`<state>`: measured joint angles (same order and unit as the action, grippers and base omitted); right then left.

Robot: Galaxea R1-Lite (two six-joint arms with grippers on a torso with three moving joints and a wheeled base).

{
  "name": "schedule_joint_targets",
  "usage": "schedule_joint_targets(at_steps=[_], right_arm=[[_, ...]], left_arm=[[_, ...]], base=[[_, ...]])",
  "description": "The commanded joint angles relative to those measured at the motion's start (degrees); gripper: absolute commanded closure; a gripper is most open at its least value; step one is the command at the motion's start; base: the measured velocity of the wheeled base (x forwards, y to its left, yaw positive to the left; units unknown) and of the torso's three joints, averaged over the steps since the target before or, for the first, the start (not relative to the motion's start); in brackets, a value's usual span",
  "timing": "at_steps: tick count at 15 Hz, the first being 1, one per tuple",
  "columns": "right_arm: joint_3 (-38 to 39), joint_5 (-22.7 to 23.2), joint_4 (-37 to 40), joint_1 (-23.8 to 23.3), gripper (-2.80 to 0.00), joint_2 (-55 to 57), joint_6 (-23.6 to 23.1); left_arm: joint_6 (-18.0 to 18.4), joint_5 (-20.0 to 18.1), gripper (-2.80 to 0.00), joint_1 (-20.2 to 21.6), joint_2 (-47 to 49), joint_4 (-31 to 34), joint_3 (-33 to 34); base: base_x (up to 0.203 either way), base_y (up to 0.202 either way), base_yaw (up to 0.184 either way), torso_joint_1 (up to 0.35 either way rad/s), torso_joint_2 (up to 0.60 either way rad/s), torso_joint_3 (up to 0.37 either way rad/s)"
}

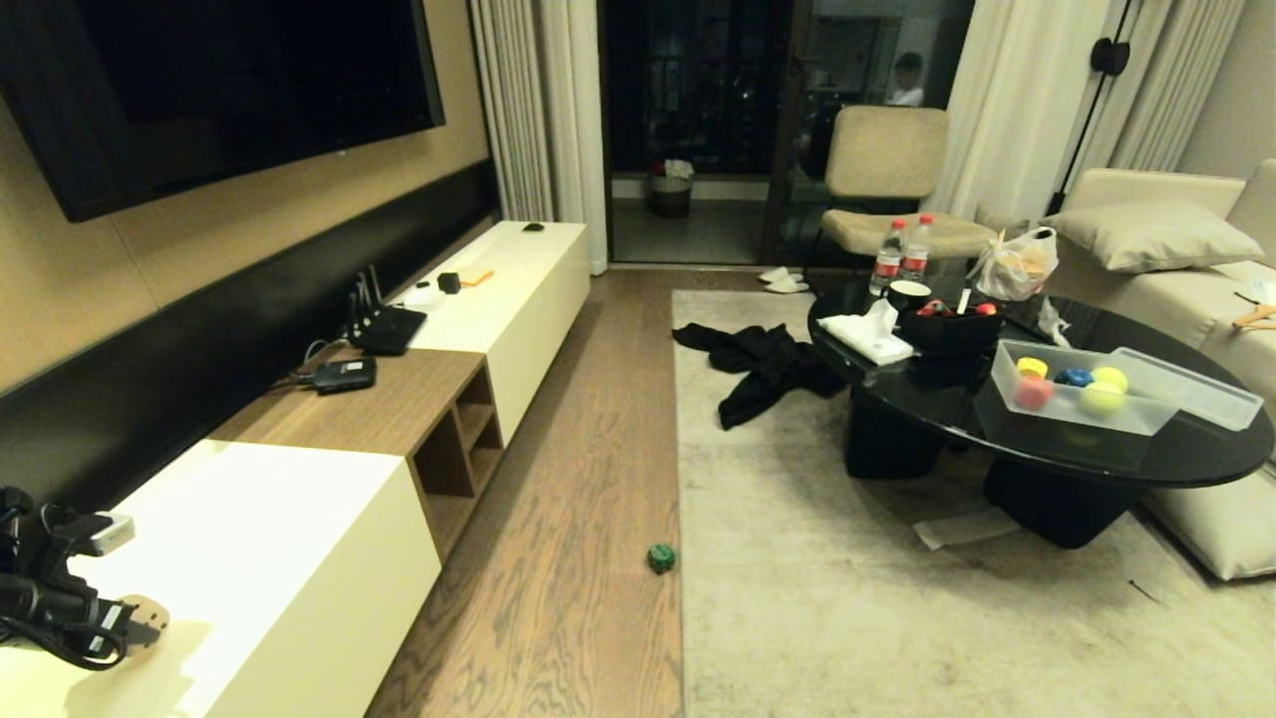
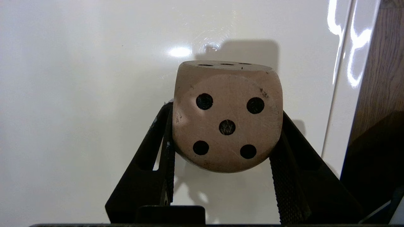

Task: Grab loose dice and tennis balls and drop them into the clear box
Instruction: Pick up toys out of the box, then put the toys in the box

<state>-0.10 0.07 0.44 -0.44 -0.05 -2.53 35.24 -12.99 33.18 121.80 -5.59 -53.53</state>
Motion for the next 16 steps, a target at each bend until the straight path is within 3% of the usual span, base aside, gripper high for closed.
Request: schedule_joint_targets(at_steps=[1, 7, 16], right_arm=[[0.0, 0.0, 0.0, 0.0, 0.0, 0.0, 0.0], [0.0, 0.0, 0.0, 0.0, 0.0, 0.0, 0.0], [0.0, 0.0, 0.0, 0.0, 0.0, 0.0, 0.0]], left_arm=[[0.2, -0.5, 0.0, 0.0, -4.5, 0.0, 1.3], [-0.5, -4.6, 0.0, 0.0, -11.5, 1.8, 2.2], [-0.4, -4.7, 0.0, 0.0, -11.8, 1.8, 2.6]], base=[[0.0, 0.0, 0.0, 0.0, 0.0, 0.0], [0.0, 0.0, 0.0, 0.0, 0.0, 0.0], [0.0, 0.0, 0.0, 0.0, 0.0, 0.0]])
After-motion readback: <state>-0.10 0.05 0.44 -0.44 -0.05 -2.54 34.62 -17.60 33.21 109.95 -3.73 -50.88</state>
